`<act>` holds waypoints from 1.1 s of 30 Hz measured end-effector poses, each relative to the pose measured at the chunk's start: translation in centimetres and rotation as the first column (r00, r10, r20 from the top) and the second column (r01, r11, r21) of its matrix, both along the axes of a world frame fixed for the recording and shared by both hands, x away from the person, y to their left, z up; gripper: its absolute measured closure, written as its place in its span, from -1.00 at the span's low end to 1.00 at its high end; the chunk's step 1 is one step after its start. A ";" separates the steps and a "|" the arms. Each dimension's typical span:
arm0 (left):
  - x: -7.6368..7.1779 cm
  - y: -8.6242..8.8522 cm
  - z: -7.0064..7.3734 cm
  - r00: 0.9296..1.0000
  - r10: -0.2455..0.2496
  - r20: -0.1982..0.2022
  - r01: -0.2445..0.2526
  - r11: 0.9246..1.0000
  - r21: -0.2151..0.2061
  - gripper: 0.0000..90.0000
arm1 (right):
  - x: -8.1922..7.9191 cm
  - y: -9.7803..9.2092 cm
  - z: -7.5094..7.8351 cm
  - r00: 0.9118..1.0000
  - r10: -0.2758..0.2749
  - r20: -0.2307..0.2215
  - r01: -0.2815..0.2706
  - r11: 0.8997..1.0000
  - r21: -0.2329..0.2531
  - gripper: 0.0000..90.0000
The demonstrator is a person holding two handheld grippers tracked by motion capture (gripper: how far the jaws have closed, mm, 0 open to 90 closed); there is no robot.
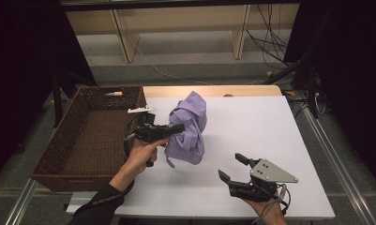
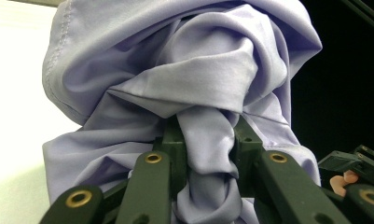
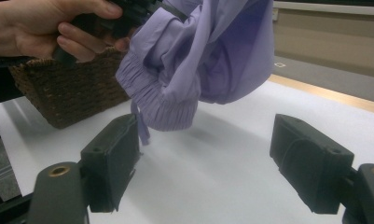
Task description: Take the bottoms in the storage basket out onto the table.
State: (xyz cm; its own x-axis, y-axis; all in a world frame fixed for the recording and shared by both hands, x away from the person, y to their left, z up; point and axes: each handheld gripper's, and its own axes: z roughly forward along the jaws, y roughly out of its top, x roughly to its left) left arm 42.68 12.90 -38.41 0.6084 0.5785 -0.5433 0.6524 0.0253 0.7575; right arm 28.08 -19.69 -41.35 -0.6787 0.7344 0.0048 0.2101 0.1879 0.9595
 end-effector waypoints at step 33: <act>0.5 -2.0 -3.1 0.999 0.005 -0.050 -0.001 0.998 0.064 0.59 | 0.0 0.0 0.0 1.000 0.003 -0.002 -0.003 1.000 0.003 -0.45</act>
